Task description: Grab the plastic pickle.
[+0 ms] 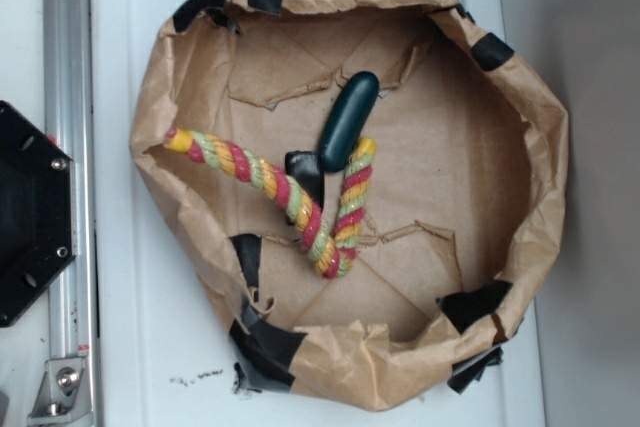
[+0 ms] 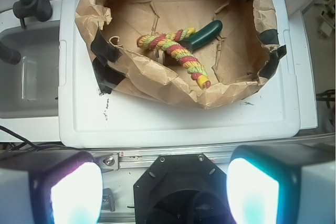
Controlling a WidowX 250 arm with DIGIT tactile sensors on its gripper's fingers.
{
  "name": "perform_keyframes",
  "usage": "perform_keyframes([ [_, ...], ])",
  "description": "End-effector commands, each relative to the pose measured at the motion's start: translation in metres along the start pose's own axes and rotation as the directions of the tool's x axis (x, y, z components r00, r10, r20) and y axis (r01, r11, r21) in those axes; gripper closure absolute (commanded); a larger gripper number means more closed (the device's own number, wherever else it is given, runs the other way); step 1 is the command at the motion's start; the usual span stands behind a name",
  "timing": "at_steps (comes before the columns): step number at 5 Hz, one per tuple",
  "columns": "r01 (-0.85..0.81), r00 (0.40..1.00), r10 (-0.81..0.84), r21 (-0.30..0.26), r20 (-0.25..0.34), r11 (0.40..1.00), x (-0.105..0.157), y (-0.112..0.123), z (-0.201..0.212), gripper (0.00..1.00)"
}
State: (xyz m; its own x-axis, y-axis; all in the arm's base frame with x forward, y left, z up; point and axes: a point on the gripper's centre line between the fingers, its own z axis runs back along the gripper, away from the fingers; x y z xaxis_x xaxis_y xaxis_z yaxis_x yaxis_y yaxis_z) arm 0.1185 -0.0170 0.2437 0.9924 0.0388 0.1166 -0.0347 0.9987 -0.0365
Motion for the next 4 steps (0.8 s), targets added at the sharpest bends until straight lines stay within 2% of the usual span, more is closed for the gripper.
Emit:
perform_keyframes([
  [1, 0.000, 1.000, 0.000, 0.000, 0.000, 1.000, 0.000, 0.000, 0.000, 0.00],
  [2, -0.157, 0.988, 0.156, 0.038, 0.023, 0.987, 0.038, 0.017, -0.034, 0.00],
  [3, -0.333, 0.938, 0.329, 0.016, 0.105, 0.943, 0.081, 0.023, -0.064, 0.00],
  [4, -0.540, 0.826, 0.522, 0.033, 0.215, 0.841, 0.110, 0.040, -0.100, 0.00],
])
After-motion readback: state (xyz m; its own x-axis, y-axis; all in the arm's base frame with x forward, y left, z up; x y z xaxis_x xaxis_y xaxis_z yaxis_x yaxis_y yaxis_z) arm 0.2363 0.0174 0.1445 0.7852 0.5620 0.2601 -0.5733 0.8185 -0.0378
